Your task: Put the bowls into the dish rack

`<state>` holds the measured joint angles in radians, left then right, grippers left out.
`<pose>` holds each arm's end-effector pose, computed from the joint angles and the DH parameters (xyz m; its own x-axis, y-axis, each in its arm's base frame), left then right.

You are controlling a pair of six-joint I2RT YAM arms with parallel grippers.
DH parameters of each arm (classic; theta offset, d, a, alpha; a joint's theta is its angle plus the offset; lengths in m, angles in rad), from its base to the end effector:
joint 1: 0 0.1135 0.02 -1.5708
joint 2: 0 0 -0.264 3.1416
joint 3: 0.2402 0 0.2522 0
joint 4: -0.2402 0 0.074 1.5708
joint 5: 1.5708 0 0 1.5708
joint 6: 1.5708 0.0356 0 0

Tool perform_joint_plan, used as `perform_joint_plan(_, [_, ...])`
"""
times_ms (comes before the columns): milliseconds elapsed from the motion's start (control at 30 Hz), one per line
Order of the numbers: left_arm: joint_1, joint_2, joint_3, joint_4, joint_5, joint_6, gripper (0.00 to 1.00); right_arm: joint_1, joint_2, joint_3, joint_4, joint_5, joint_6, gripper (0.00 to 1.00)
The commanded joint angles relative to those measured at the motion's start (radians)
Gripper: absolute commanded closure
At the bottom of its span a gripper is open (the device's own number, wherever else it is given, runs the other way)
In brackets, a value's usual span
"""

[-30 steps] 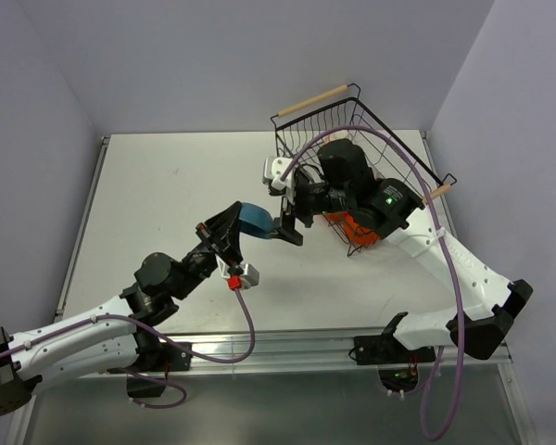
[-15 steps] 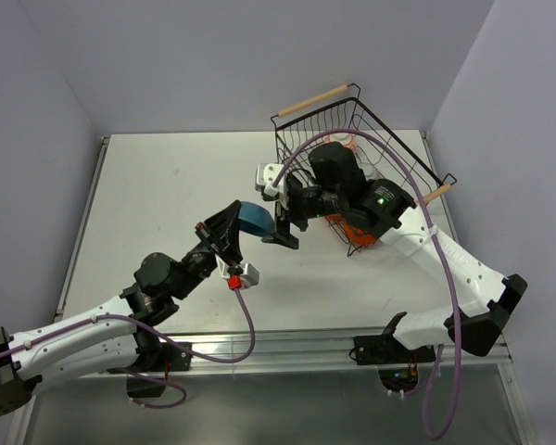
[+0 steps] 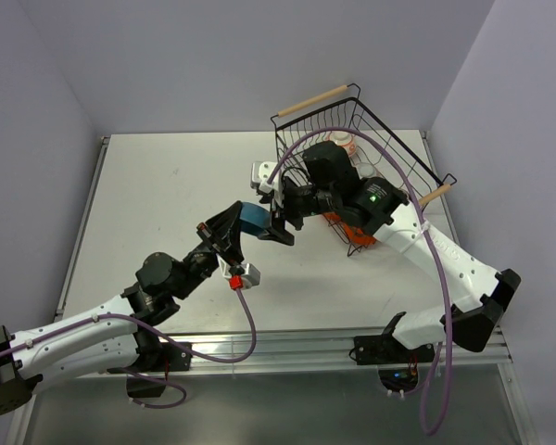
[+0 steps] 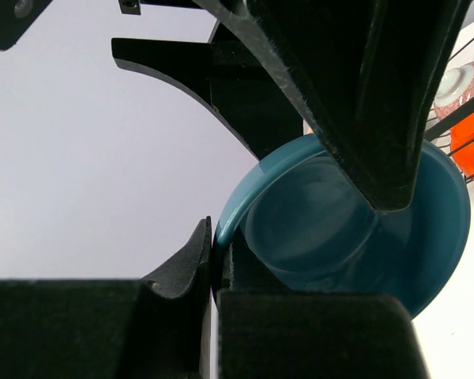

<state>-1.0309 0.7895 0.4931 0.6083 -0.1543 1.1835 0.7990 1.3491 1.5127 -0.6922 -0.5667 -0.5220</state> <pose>0.1023 -0.1600 0.3203 0.7748 0.4871 -0.4031 0.1457 0.4829 0.8634 0.1842 0.2166 0.4177 0.1578 -0.4410 -0.8835 -0.9797 0.0419 -0.1959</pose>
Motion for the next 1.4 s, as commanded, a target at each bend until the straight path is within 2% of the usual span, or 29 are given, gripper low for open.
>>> perform_joint_plan(0, [-0.009,-0.003,0.032,0.059,0.013,-0.019,1.00,0.006,0.012,0.010,0.046,-0.016,0.008,0.15])
perform_joint_plan(300, [-0.015,-0.001,0.048,0.030,0.012,-0.024,1.00,0.008,0.031,0.006,0.056,-0.018,0.017,0.17])
perform_joint_plan(400, [-0.017,-0.004,0.047,0.019,0.010,-0.027,1.00,0.008,0.032,0.001,0.059,-0.013,0.017,0.25])
perform_joint_plan(500, [-0.018,-0.006,0.044,0.010,0.010,-0.027,1.00,0.009,0.028,-0.002,0.053,-0.002,0.008,0.39])
perform_joint_plan(533, [-0.018,-0.004,0.044,0.008,0.009,-0.027,0.98,0.009,0.028,-0.002,0.046,-0.002,0.004,0.48])
perform_joint_plan(633, [-0.018,-0.006,0.042,-0.001,0.009,-0.031,0.94,0.008,0.019,-0.008,0.031,-0.007,-0.016,0.63])
perform_joint_plan(667, [-0.018,-0.007,0.042,-0.004,0.009,-0.032,0.93,0.009,0.018,-0.009,0.023,-0.004,-0.021,0.82])
perform_joint_plan(700, [-0.018,-0.007,0.041,-0.007,0.009,-0.032,0.93,0.009,0.013,-0.011,0.023,0.001,-0.021,0.93])
perform_joint_plan(733, [-0.018,-0.009,0.041,-0.010,0.007,-0.032,0.93,0.009,0.012,-0.012,0.026,0.004,-0.018,1.00])
perform_joint_plan(867, [-0.018,-0.010,0.039,-0.024,0.002,-0.032,0.92,0.009,0.005,-0.016,0.033,0.021,-0.007,1.00])
perform_joint_plan(933, [-0.018,-0.012,0.039,-0.033,-0.001,-0.032,0.88,0.009,0.004,-0.017,0.036,0.025,-0.004,1.00])
perform_joint_plan(967, [-0.018,-0.013,0.039,-0.036,-0.002,-0.033,0.86,0.008,-0.001,-0.017,0.040,0.028,0.000,1.00])
perform_joint_plan(1000, [-0.018,-0.016,0.039,-0.047,-0.002,-0.035,0.77,0.008,-0.002,-0.017,0.042,0.033,0.002,1.00])
perform_joint_plan(1100, [-0.018,-0.018,0.042,-0.062,-0.004,-0.039,0.70,0.006,-0.004,-0.016,0.051,0.041,0.008,1.00])
perform_joint_plan(1367, [-0.018,-0.029,0.035,-0.096,-0.011,-0.045,0.67,-0.011,-0.005,-0.009,0.068,0.050,0.023,1.00])
